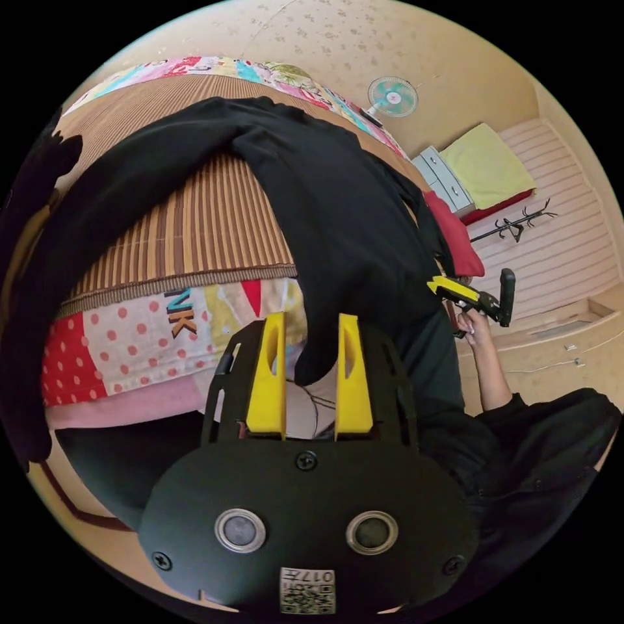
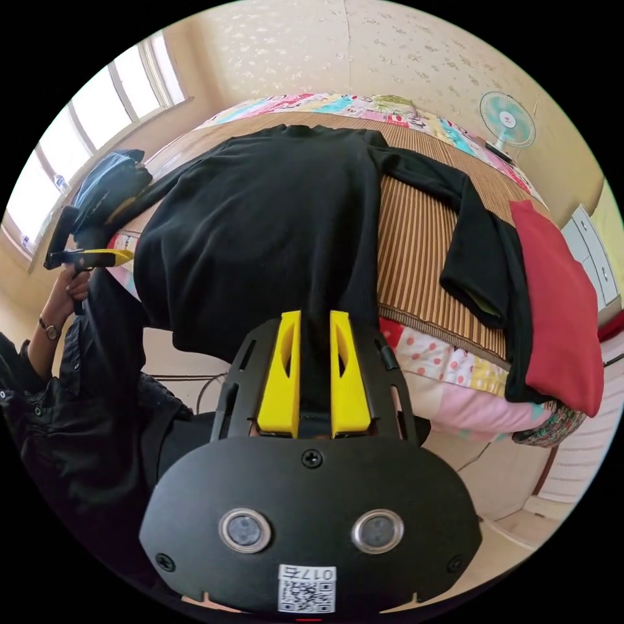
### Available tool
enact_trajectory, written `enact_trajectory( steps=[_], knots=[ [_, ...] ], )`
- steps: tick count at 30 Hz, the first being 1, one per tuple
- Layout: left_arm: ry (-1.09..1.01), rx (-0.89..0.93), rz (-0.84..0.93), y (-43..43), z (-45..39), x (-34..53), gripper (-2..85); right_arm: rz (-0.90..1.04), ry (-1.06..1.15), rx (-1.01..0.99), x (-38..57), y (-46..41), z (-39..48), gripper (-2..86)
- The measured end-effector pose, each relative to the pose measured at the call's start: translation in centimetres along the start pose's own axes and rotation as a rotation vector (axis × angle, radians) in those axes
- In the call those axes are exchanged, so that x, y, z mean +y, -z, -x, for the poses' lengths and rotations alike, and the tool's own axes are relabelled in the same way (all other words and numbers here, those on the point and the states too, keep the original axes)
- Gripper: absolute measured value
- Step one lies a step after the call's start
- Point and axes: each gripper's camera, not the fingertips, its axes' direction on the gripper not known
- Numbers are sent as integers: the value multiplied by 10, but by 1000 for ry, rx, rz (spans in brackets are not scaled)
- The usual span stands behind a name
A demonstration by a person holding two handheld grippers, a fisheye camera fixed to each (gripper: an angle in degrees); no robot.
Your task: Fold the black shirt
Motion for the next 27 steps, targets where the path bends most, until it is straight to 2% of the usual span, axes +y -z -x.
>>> enact_trajectory(
  steps=[3,7,10,12,16,18,21,23,25,27],
  knots=[
    [-4,2,0,-5,-13,-9,111,-62,-3,21,-13,25,3,93],
    [52,-19,46,-15,-10,-20,86,-94,-135,-11,-31,35,-24,89],
    [9,30,-43,-3,-18,-8,52,19,-254,-74,-40,11,-43,82],
    [-16,41,-90,11,-24,3,43,22,-305,-95,-41,10,-46,70],
    [-74,109,-136,56,-28,18,41,66,-240,-119,-44,28,-33,34],
    [-78,126,-143,77,-26,23,40,81,-222,-206,-42,38,-30,30],
    [-127,25,-123,111,-35,32,40,97,-172,-367,-30,58,-23,25],
    [-197,-63,-18,120,-48,40,41,106,-130,-421,-14,76,-10,23],
    [-224,-105,71,115,-55,48,44,112,-98,-429,-2,84,2,22],
    [-222,-163,86,104,-56,56,52,146,-56,-391,9,83,14,22]
  ],
)
